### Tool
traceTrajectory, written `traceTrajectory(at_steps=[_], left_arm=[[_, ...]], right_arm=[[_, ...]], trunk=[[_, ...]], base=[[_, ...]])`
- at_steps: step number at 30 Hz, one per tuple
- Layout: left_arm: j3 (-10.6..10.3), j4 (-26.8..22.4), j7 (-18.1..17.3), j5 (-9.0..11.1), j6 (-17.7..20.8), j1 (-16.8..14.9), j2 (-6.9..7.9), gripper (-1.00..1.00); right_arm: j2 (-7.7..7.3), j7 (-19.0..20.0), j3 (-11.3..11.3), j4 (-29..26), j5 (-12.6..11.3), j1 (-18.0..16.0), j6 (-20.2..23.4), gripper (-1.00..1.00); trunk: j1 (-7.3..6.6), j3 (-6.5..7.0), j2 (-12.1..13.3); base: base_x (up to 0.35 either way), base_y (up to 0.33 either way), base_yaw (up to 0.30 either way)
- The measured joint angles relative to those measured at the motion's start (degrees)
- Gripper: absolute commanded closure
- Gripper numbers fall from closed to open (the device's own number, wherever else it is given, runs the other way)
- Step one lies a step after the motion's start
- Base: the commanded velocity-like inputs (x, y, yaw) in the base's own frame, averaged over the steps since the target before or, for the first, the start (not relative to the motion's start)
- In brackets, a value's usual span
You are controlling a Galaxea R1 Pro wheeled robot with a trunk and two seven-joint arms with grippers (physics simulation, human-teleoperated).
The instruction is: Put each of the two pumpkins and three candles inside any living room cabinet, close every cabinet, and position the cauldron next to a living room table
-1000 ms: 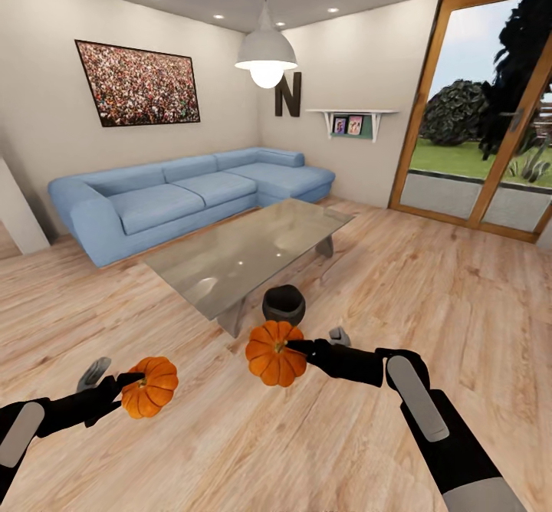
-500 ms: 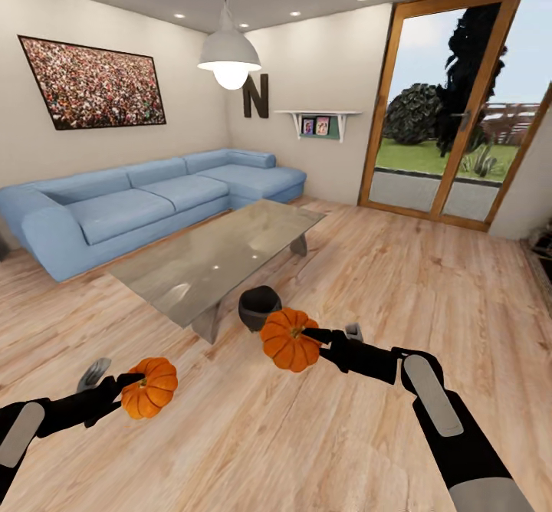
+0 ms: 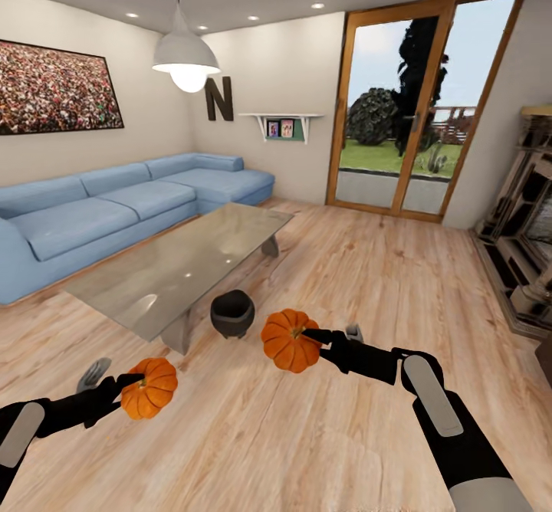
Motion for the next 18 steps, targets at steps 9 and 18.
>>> traceTrajectory(at_steps=[9,18], left_arm=[[-0.07,0.12,0.0,-0.18,-0.01,0.0,0.0,1.0],[-0.09,0.32,-0.02,-0.59,-0.05,0.02,0.01,1.0]], right_arm=[[0.0,0.0,-0.09,1.18,-0.15,0.0,-0.08,1.0],[0.01,0.0,-0.17,1.35,-0.37,-0.01,-0.07,1.0]], trunk=[[0.0,0.33,0.0],[-0.02,0.5,0.0]], base=[[0.003,-0.003,-0.277],[0.165,-0.163,-0.108]])
